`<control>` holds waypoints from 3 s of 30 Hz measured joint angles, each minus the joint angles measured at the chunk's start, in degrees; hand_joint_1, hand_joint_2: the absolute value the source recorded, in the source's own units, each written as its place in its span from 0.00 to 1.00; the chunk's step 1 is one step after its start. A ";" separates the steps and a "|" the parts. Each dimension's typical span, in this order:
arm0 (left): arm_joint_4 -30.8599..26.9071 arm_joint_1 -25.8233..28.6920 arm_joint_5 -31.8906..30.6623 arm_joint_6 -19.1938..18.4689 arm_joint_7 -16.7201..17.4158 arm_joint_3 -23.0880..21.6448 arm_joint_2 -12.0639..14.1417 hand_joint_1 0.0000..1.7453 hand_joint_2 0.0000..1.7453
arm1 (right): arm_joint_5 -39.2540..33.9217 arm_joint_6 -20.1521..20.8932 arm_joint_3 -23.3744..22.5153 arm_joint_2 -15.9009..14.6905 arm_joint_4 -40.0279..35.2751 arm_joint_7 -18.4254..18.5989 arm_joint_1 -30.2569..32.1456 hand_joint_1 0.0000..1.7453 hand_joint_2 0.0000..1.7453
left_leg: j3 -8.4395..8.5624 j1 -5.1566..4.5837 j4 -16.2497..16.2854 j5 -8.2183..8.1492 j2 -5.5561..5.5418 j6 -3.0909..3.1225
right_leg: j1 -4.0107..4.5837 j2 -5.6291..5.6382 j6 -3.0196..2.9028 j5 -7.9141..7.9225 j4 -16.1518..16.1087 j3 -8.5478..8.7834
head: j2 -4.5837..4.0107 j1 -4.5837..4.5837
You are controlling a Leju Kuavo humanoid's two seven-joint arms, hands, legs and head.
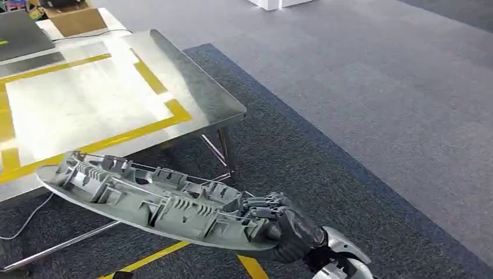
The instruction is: Take the parts from the cabinet and place them on the table.
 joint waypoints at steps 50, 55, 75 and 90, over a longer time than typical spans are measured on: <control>0.00 -0.61 0.61 2.91 2.45 -3.89 0.28 0.00 1.00 | -6.03 1.22 -2.82 -1.20 -3.13 1.73 -3.72 1.00 1.00 | 0.22 -0.43 -0.68 0.14 7.00 2.63 | 0.59 -2.98 1.68 -8.49 13.83 -5.44 | 0.00 -0.24; 0.00 -0.43 0.70 2.88 2.40 -4.15 0.24 0.00 1.00 | -6.29 1.40 -3.50 -1.22 -3.10 1.73 -3.52 1.00 1.00 | 1.56 -0.52 -0.62 -0.71 3.95 2.33 | 0.72 -2.31 0.97 0.44 5.49 -3.99 | 0.00 -0.22; 0.02 -0.12 1.92 3.21 1.90 -5.18 0.50 0.00 1.00 | -5.54 1.36 -4.85 -1.18 -3.02 4.30 -2.54 1.00 1.00 | -3.01 -0.70 0.70 1.13 7.32 1.24 | 0.39 -3.49 1.33 -6.49 -3.46 10.48 | 0.00 -1.37; 0.02 0.30 3.54 3.65 2.05 -5.20 0.24 0.00 1.00 | -11.69 0.96 -9.03 -0.92 -2.80 5.59 -0.32 1.00 1.00 | 11.63 -1.43 -2.59 -8.23 8.88 1.40 | 2.23 -4.12 -1.05 3.94 1.51 -6.11 | 0.02 -0.81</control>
